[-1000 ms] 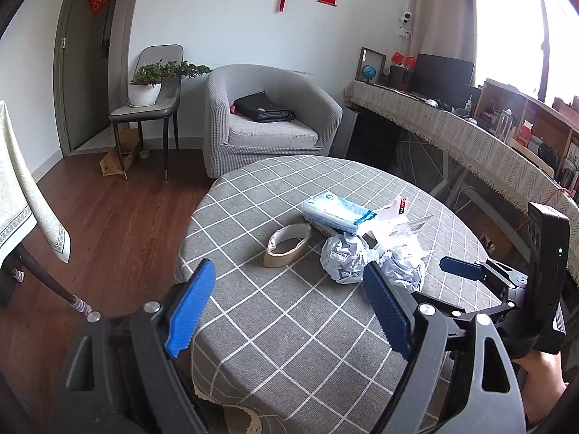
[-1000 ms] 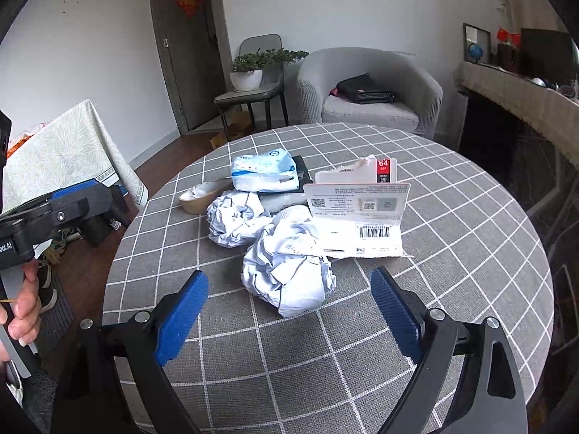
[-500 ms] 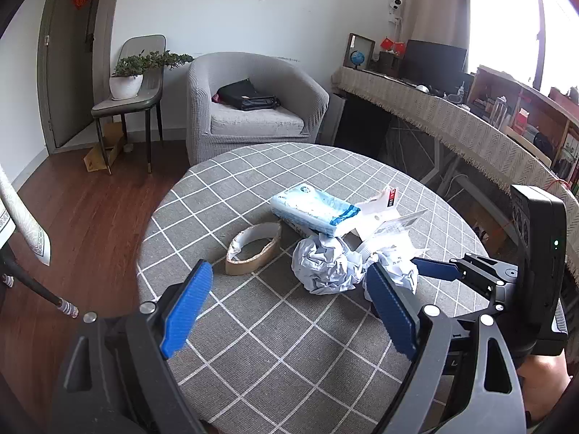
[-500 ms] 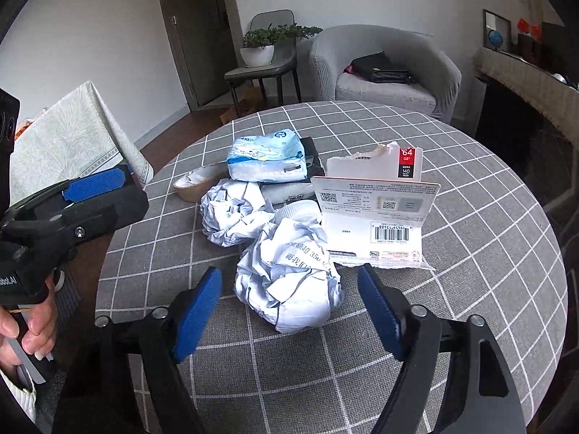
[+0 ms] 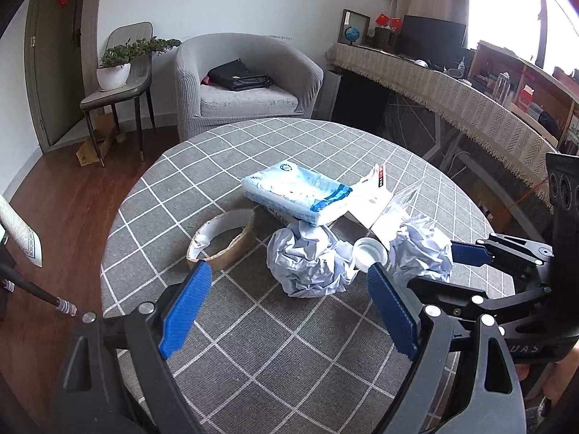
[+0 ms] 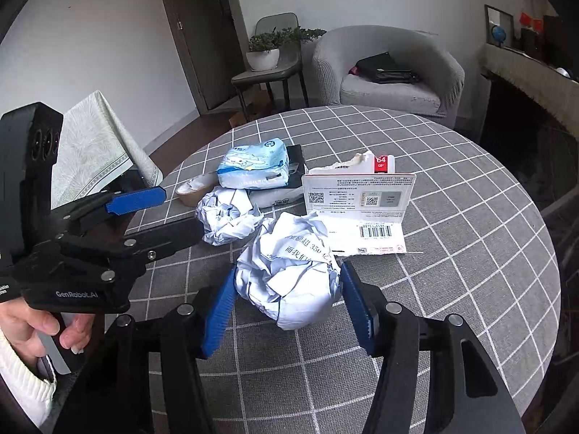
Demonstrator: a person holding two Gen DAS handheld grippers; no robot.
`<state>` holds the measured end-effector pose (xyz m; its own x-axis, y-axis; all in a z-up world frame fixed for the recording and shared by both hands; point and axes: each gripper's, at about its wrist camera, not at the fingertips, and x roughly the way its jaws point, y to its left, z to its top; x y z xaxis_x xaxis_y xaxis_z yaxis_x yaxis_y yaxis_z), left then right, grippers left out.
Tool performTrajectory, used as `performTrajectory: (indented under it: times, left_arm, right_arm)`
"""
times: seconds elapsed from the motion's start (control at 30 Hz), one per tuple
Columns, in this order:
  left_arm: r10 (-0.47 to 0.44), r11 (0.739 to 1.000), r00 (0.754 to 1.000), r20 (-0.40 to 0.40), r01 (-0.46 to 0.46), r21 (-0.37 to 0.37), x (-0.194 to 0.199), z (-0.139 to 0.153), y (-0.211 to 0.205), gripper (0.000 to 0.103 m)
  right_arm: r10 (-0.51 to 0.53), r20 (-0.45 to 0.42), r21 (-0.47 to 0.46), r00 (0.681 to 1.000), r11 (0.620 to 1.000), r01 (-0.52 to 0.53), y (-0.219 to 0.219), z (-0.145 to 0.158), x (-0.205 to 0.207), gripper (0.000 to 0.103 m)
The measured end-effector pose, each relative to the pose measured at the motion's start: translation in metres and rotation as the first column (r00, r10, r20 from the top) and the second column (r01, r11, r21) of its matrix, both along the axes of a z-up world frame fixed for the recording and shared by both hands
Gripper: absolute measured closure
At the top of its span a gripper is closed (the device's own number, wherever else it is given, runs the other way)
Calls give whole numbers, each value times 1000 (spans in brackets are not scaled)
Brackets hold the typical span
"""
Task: Collect trash
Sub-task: 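Grasp a crumpled white paper ball with the right tool while the left tool grasps another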
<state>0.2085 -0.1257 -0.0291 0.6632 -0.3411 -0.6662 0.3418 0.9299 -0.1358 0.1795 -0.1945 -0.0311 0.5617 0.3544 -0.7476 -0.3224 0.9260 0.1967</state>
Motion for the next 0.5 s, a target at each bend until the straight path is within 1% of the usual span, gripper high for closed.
performTrajectory:
  times: [0.27, 0.37, 0.5]
  left_arm:
    - [-1, 1000, 1000, -12, 1, 10, 11, -2, -13, 14]
    - [5, 1000, 999, -36, -6, -9, 16, -5, -15, 15]
    - [23, 999, 997, -72, -25, -28, 25, -10, -16, 20]
  right_arm:
    - [-10, 52, 11, 999, 1000, 9, -15, 19, -9, 45]
    - [-30, 76, 23, 997, 999, 29, -27, 23, -10, 45]
    - [-59, 85, 39, 995, 998, 56, -41, 25, -9, 45]
